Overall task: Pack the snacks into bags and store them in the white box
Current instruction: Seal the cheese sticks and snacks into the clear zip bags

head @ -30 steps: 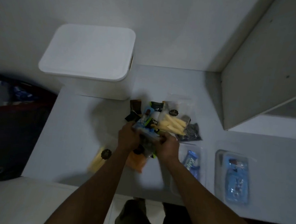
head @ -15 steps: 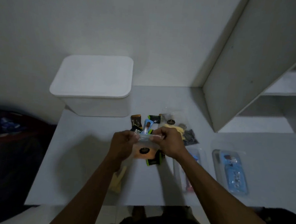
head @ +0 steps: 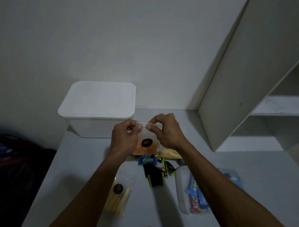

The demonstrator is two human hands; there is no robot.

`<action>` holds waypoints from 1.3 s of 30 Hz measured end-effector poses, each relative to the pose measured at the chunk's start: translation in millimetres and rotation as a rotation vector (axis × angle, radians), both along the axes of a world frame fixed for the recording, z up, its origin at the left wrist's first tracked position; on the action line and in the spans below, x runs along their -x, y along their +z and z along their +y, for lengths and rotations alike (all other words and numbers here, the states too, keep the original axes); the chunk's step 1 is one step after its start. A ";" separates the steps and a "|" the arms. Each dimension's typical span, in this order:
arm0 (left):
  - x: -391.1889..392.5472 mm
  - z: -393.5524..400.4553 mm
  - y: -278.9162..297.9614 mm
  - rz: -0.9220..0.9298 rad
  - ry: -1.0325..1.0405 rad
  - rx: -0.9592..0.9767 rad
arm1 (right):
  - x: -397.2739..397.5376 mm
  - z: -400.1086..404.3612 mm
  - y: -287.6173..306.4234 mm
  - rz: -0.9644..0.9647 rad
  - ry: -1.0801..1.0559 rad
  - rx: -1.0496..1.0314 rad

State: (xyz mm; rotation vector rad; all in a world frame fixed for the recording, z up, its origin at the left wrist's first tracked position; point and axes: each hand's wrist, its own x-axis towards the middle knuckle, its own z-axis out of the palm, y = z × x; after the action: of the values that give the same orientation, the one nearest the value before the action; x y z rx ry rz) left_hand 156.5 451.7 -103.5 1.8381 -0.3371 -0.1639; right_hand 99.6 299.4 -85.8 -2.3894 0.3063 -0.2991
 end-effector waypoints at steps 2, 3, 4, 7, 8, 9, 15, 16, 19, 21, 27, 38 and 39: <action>-2.2 -1.5 3.0 -0.021 -0.005 -0.001 | -1.9 1.3 2.0 -0.011 -0.007 -0.014; -2.7 -2.1 3.5 -0.028 -0.009 -0.001 | -2.3 1.6 1.8 -0.010 -0.012 -0.018; -2.9 -2.3 3.6 -0.031 -0.013 0.002 | -2.2 1.8 1.7 -0.012 -0.015 -0.017; -5.5 -0.8 2.3 -0.025 -0.023 0.012 | -0.2 -2.4 4.3 -0.022 -0.029 -0.056; -7.0 0.1 1.8 -0.026 -0.020 0.020 | 1.4 -5.4 6.2 -0.025 -0.030 -0.085; -8.7 1.1 1.3 -0.024 -0.017 0.032 | 3.3 -9.2 8.4 -0.025 -0.029 -0.118; -5.8 -7.7 9.3 0.051 -0.137 0.092 | 11.3 -21.1 12.6 -0.038 -0.066 -0.196; -5.2 -10.2 10.0 0.043 -0.140 0.083 | 12.8 -21.6 12.6 -0.036 -0.061 -0.214; -5.5 -15.3 10.9 0.057 -0.100 0.098 | 18.1 -24.4 14.9 -0.043 -0.078 -0.345; -4.6 -17.2 11.5 0.079 -0.074 0.106 | 21.7 -29.0 12.0 -0.053 -0.123 -0.430; 3.6 -19.9 12.2 0.084 -0.081 0.107 | 32.1 -31.0 4.8 -0.099 -0.192 -0.554; 6.8 -21.8 21.8 0.066 -0.121 0.130 | 45.7 -35.1 10.9 -0.076 -0.220 -0.696; 6.2 -21.4 20.9 0.064 -0.125 0.120 | 47.8 -35.9 11.7 -0.048 -0.202 -0.704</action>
State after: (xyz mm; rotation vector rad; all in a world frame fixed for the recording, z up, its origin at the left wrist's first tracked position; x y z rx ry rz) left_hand 150.3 430.3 -82.6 1.6899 -0.4085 -0.2826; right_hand 51.8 263.6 -74.2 -1.6596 0.5318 -0.2818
